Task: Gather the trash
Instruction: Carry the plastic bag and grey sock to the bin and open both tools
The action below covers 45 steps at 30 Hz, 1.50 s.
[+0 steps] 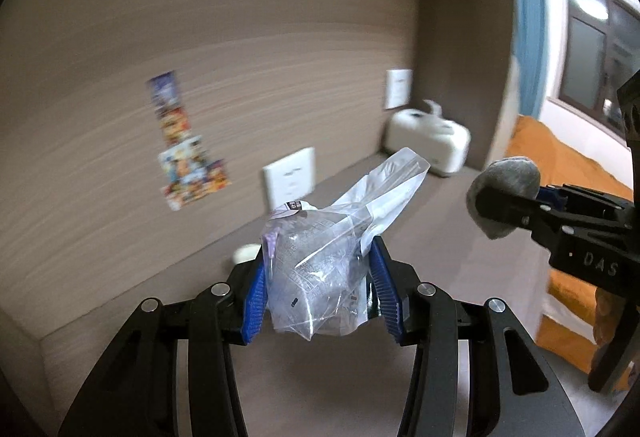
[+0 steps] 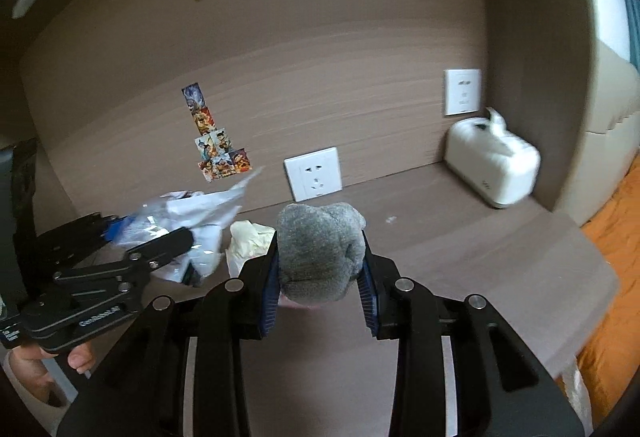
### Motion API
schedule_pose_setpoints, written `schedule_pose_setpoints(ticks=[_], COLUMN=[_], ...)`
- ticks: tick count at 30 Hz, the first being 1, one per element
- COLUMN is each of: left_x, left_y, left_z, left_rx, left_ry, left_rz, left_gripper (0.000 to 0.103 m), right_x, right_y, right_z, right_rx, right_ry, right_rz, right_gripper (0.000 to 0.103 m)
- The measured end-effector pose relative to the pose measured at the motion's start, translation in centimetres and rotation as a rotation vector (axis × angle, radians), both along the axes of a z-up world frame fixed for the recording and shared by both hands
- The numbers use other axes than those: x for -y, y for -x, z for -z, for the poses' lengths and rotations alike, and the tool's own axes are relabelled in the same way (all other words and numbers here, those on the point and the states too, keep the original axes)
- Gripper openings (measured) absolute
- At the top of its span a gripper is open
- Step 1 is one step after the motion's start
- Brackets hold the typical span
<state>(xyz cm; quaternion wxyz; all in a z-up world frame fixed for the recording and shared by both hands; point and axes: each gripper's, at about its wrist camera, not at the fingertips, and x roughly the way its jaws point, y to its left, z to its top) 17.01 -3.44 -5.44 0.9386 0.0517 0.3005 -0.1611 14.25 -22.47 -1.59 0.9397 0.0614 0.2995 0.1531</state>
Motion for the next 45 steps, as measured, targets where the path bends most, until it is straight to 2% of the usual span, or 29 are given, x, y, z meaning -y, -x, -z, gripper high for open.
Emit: schedule_pose_setpoints(ticks=[6, 13, 20, 26, 32, 38, 43, 45], left_x=[5.8, 12.8, 19.8, 25.4, 30.6, 35.1, 38.3, 39.4], left_y=[3.0, 6.3, 8.7, 11.1, 12.4, 13.2, 13.8, 13.8], left_z=[-0.4, 0.6, 2.6, 5.8, 10.4, 18.6, 27.2, 30.7], left_rx=[0.010, -0.015, -0.058, -0.130, -0.196, -0.296, -0.357, -0.384], left_ry=[0.000, -0.001, -0.020, -0.047, -0.116, -0.181, -0.232, -0.249], left_rz=[0.126, 0.282, 0.425, 0.541, 0.651, 0.721, 0.744, 0.747], left_gripper=[0.047, 0.047, 0.047, 0.047, 0.047, 0.047, 0.047, 0.047], right_x=[4.2, 10.5, 16.3, 20.6, 24.3, 27.2, 29.5, 30.2], right_y=[4.6, 9.8, 14.5, 17.8, 19.8, 19.9, 18.8, 18.4], right_z=[-0.5, 0.1, 2.6, 5.5, 9.5, 15.7, 23.3, 27.7], right_rx=[-0.002, -0.026, -0.081, -0.150, -0.225, -0.309, -0.384, -0.430], right_ry=[0.013, 0.009, 0.017, 0.013, 0.006, -0.015, 0.008, 0.016], right_rz=[0.082, 0.234, 0.381, 0.493, 0.581, 0.631, 0.643, 0.634], right_gripper=[0.035, 0.035, 0.035, 0.036, 0.036, 0.036, 0.036, 0.036])
